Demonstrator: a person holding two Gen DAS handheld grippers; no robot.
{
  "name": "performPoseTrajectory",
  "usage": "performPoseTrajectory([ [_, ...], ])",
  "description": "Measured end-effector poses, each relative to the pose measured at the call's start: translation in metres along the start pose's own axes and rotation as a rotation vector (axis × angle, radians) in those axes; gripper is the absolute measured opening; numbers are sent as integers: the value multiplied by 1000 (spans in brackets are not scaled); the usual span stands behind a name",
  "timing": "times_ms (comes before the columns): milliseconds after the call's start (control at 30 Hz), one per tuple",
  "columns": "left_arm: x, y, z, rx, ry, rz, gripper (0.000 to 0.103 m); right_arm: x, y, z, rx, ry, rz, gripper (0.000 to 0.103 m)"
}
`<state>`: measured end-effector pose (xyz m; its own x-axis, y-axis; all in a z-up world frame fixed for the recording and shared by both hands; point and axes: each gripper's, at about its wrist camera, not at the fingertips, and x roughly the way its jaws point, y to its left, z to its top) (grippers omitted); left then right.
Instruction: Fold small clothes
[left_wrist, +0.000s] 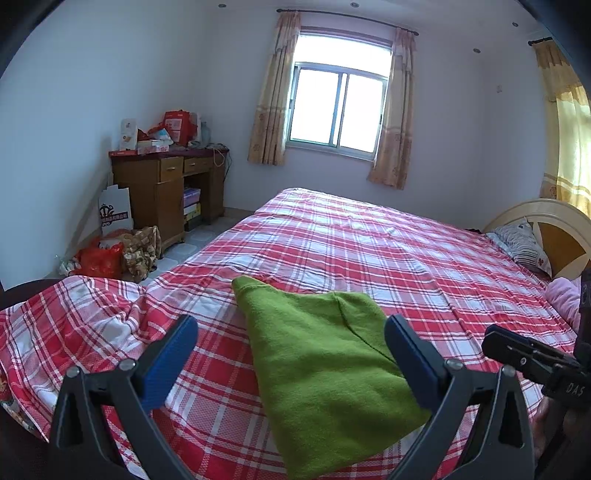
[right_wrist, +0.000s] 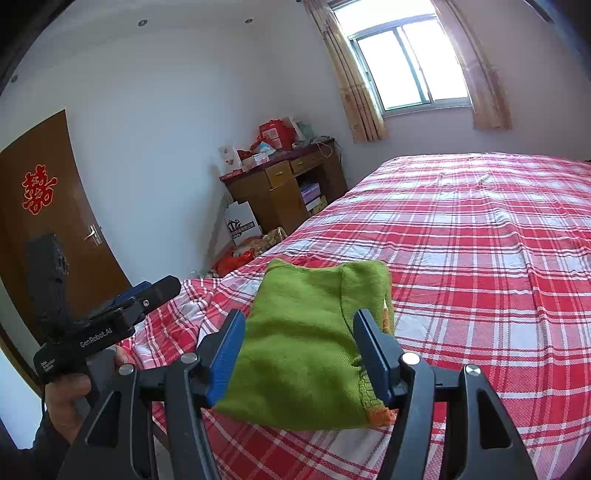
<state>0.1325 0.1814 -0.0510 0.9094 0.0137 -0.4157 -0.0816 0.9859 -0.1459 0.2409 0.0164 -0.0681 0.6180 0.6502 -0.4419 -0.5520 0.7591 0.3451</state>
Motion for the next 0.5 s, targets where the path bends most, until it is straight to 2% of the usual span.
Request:
performPoseTrajectory([
  [500,0,-1,0,-2,1,0,103,-1,-4,-3,18,1,7,63],
])
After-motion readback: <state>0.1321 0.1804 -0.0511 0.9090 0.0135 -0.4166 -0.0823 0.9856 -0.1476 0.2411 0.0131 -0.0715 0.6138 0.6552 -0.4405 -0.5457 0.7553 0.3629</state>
